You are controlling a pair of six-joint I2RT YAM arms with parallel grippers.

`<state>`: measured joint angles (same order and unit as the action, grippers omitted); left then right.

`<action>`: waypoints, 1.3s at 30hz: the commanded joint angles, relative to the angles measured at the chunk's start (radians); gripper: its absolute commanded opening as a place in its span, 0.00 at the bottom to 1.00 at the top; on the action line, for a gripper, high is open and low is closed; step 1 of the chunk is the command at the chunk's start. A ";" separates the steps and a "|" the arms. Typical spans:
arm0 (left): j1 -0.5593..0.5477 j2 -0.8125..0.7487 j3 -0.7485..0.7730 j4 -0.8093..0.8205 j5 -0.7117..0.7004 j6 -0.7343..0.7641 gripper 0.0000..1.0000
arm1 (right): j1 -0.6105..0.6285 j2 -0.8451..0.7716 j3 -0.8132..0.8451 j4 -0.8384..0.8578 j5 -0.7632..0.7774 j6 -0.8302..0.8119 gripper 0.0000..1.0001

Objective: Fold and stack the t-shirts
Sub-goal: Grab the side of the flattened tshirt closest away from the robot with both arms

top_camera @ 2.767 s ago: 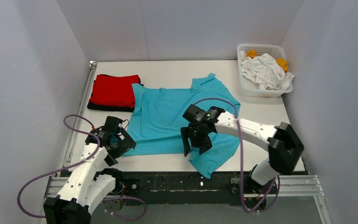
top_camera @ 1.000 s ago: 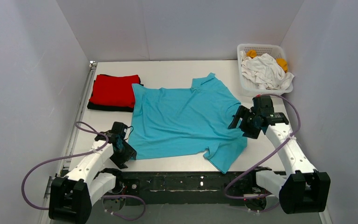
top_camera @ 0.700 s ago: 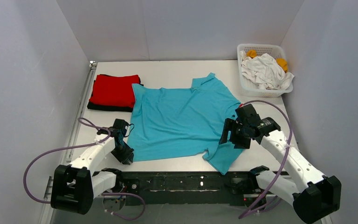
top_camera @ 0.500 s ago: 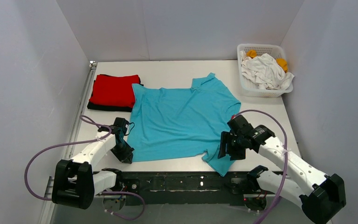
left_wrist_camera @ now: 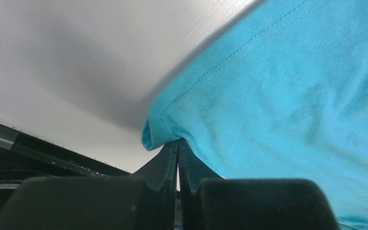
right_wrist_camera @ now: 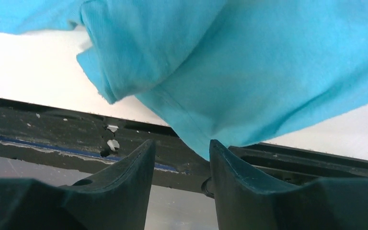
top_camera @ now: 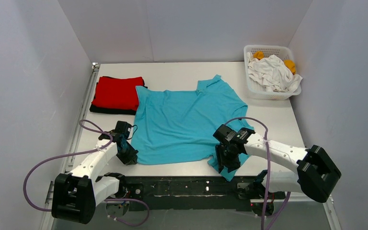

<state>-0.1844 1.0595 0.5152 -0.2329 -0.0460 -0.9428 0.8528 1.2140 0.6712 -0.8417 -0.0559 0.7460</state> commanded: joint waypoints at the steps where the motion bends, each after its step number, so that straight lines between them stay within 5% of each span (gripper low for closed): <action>1: 0.005 -0.006 -0.024 -0.094 -0.015 -0.010 0.00 | 0.025 0.059 -0.011 0.066 0.001 0.015 0.52; 9: 0.005 0.004 0.005 -0.128 -0.018 -0.019 0.00 | 0.029 0.206 0.040 0.045 0.110 0.069 0.45; 13: 0.003 -0.016 0.006 -0.134 -0.019 -0.018 0.00 | 0.029 0.244 0.055 0.040 0.132 0.093 0.01; 25: 0.004 -0.146 0.033 -0.383 0.001 -0.031 0.00 | 0.133 0.028 0.056 -0.279 -0.153 0.062 0.01; 35: 0.004 -0.314 0.024 -0.600 -0.055 -0.042 0.00 | 0.155 -0.058 0.050 -0.382 -0.133 0.096 0.01; 39: 0.003 -0.340 0.001 -0.537 -0.019 -0.030 0.00 | 0.154 -0.067 0.069 -0.368 -0.090 0.097 0.01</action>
<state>-0.1844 0.7292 0.5442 -0.5632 -0.0654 -0.9920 1.0027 1.1679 0.7235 -1.1618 -0.1818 0.8215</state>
